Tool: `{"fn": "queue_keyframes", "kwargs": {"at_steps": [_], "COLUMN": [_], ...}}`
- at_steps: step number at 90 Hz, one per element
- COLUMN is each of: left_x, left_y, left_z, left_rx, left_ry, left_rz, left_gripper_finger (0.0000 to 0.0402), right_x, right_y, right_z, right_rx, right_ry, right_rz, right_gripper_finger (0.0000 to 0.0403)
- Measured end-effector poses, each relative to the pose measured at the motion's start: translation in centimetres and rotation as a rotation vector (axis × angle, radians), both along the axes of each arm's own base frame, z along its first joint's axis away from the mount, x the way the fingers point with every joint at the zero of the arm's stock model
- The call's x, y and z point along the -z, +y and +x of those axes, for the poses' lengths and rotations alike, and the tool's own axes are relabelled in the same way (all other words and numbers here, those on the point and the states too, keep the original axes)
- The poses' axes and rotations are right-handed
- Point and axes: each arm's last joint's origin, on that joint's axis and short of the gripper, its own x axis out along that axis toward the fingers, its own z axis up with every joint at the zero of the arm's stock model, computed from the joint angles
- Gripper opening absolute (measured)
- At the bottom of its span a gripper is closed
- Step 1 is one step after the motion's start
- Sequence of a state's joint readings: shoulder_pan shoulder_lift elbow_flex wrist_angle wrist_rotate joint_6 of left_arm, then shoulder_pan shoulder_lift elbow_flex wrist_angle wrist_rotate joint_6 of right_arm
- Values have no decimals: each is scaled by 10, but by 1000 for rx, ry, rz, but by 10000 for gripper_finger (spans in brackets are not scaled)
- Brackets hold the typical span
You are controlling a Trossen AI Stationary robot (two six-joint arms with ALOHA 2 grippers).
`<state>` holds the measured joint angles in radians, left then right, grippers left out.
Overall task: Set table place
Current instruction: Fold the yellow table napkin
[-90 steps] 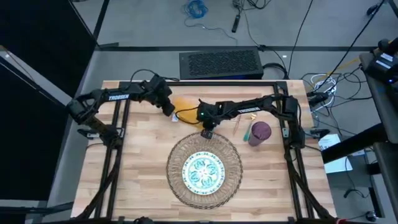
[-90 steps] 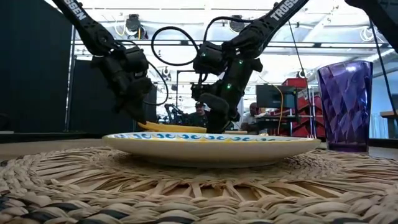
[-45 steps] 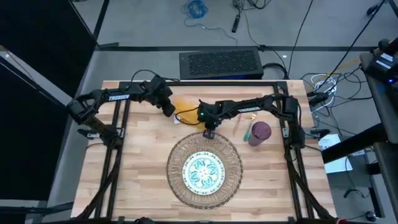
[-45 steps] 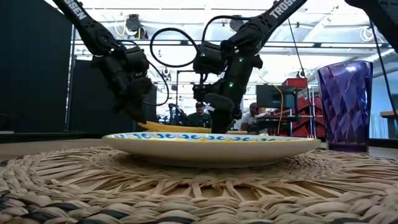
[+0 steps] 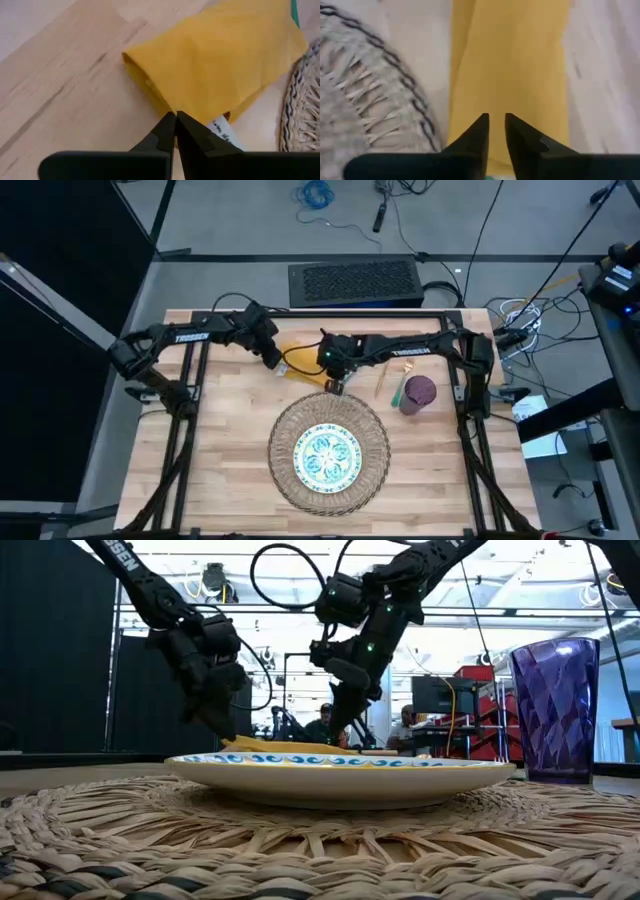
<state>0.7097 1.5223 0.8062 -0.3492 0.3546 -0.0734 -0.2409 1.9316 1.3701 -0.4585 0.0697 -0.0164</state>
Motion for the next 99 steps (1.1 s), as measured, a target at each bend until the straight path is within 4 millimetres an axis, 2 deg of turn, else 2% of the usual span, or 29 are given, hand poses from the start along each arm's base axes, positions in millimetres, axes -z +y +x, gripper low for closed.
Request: {"fn": "queue_keyframes", "kwargs": {"at_steps": [16,30,36,52,78,99], "left_x": [0,0,1,3,3,3], "left_y": [-12,-20,-24,-29,-31,-30], "left_z": [9,14,16,15,16,15], "left_rx": [34,54,63,75,89,94], "left_ry": [-1,3,12,55,58,60], "left_rz": [-15,-29,-38,-49,-44,-36], "left_gripper_finger": [0,0,0,0,0,0], "right_x": [-5,-8,-5,18,49,51], "right_y": [-6,-14,-17,-23,-23,-24], "right_z": [5,8,10,12,15,14], "right_rx": [22,42,47,55,51,54], "right_ry": [-77,-133,-144,-90,-11,8], "right_rz": [-30,-36,-38,11,54,64], "right_gripper_finger": [120,143,146,140,137,137]}}
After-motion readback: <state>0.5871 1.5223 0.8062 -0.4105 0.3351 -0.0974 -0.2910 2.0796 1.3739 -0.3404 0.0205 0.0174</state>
